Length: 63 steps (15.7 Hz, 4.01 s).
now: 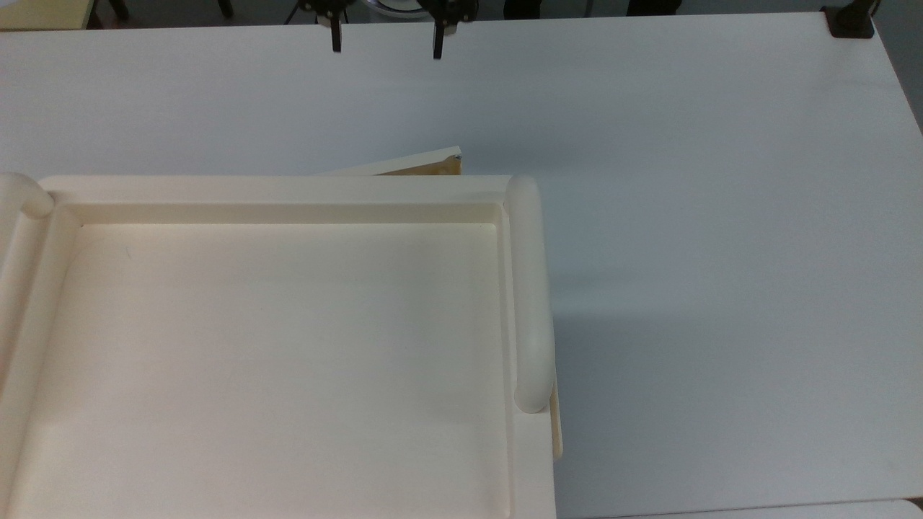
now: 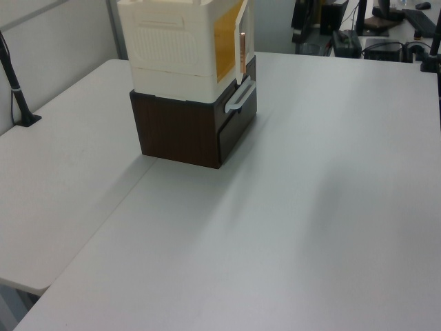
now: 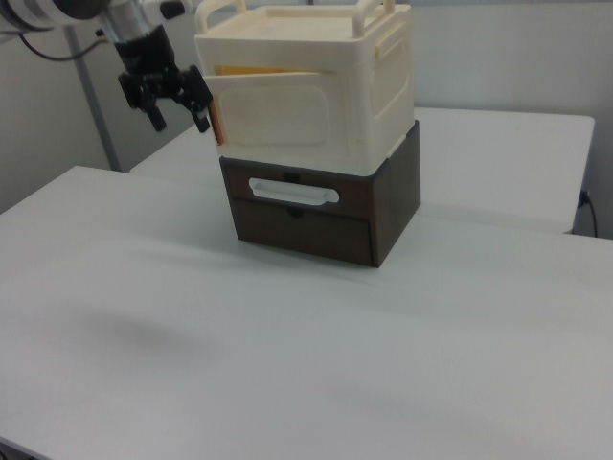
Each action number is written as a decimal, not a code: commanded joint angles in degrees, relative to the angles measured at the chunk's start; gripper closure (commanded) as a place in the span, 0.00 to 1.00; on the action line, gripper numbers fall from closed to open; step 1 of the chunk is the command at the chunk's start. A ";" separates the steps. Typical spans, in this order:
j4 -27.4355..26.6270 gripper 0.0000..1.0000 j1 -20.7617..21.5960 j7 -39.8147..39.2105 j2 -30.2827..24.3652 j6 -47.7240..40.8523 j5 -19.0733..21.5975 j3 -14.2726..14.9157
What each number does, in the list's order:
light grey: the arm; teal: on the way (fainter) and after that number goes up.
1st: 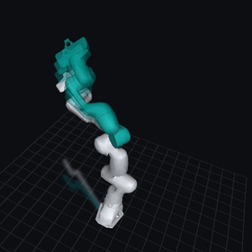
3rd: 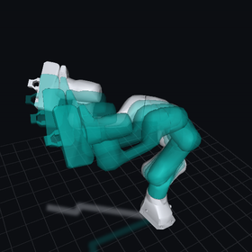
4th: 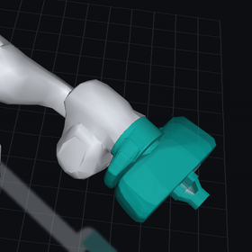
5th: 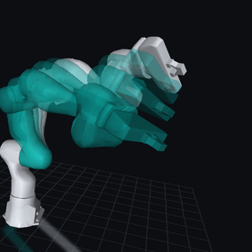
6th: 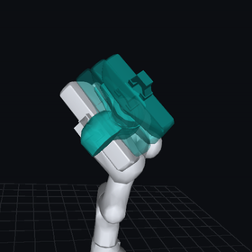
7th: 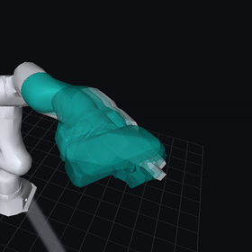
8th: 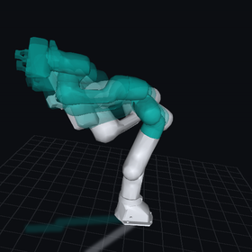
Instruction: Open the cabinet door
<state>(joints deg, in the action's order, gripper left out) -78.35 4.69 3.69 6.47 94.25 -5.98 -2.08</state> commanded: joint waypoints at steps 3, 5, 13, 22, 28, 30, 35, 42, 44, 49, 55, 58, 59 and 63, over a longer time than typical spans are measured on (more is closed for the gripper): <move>0.39 0.00 -0.03 -0.35 -0.06 16.81 3.08 0.50; 0.22 0.00 0.14 0.00 0.47 22.53 3.16 0.41; -0.92 0.00 0.67 -0.79 4.59 38.54 3.08 -0.38; -1.19 0.00 1.64 -4.04 6.89 38.73 3.16 -0.38; -1.89 0.00 1.11 -5.52 6.01 33.56 2.81 0.41; -1.63 0.00 1.02 -9.73 4.08 27.51 3.34 0.58; -1.19 0.00 1.02 -10.10 1.88 24.66 5.80 0.50; -1.28 0.00 1.55 -9.58 3.80 25.10 6.76 -0.12; -1.36 0.00 1.46 -10.01 3.90 25.10 6.94 -0.12; -1.80 0.00 -1.08 -10.63 3.46 21.87 6.24 2.25; -2.06 0.00 -1.53 -13.18 2.67 6.76 5.63 5.24; -4.95 0.00 -2.05 -11.96 0.92 3.93 4.66 5.24; -6.71 0.00 -2.58 -10.21 -0.22 3.75 4.66 5.24; -11.46 0.00 -2.67 -6.06 -2.95 3.31 2.29 5.16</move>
<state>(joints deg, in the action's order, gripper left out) -83.26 1.78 -4.91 8.17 98.22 -1.21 3.06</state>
